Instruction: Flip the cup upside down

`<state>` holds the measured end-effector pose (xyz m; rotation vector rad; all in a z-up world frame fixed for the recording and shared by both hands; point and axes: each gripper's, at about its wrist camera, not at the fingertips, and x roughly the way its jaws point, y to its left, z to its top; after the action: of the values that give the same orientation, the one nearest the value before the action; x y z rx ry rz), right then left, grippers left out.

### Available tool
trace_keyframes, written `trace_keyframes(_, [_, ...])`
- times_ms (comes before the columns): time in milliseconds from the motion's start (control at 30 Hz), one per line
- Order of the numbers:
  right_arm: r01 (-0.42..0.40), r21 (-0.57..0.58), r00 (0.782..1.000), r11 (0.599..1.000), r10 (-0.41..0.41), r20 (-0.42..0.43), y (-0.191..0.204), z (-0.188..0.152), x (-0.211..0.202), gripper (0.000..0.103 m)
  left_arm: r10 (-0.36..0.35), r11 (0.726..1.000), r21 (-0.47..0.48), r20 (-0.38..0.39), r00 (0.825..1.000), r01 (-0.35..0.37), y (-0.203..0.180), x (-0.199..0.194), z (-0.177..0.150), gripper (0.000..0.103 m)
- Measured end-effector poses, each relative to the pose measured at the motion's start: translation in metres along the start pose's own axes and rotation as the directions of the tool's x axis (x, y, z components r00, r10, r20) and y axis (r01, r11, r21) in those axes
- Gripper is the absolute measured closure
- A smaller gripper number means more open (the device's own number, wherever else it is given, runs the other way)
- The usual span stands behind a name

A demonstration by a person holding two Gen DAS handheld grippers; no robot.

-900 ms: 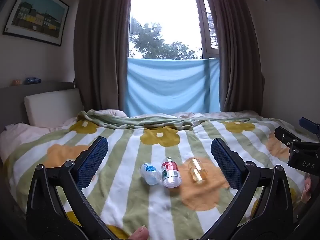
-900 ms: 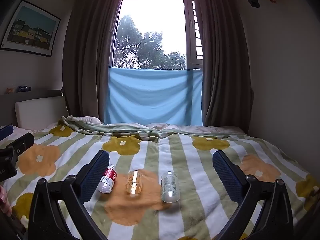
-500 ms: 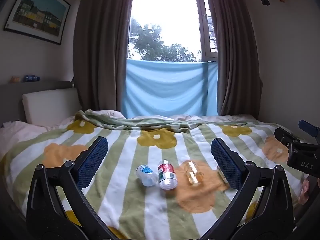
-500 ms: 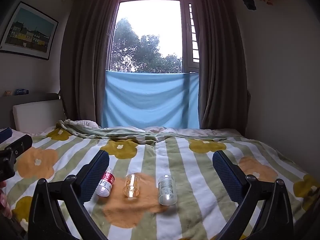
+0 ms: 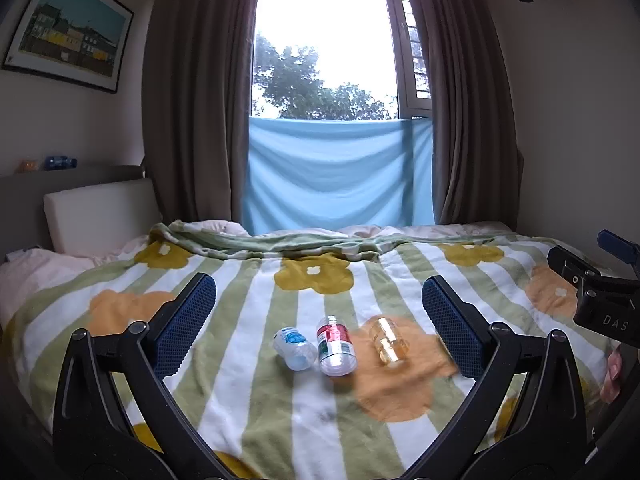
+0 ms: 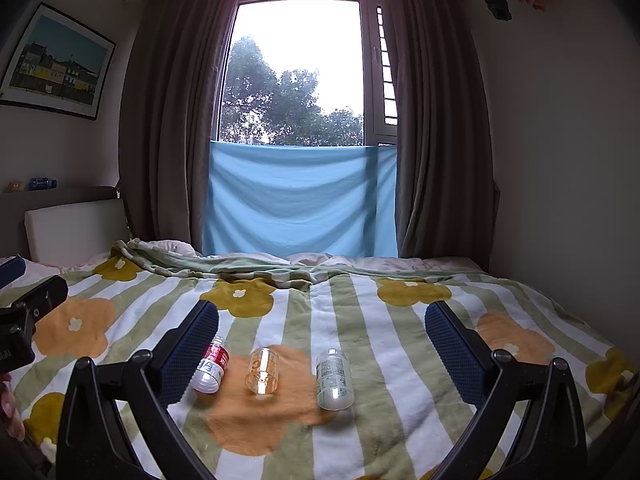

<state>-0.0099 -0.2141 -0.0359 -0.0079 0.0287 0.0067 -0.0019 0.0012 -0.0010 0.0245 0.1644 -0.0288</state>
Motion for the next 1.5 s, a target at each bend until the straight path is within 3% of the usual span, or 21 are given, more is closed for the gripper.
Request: trace_keyframes(1500, [-0.007,0.000,1.000,1.000,0.007,-0.002,0.0015,0.0041,-0.0016,0.000,-0.039,0.999,-0.027,-0.020,0.999,0.039,-0.0042,0.0024,0.0011,0.000])
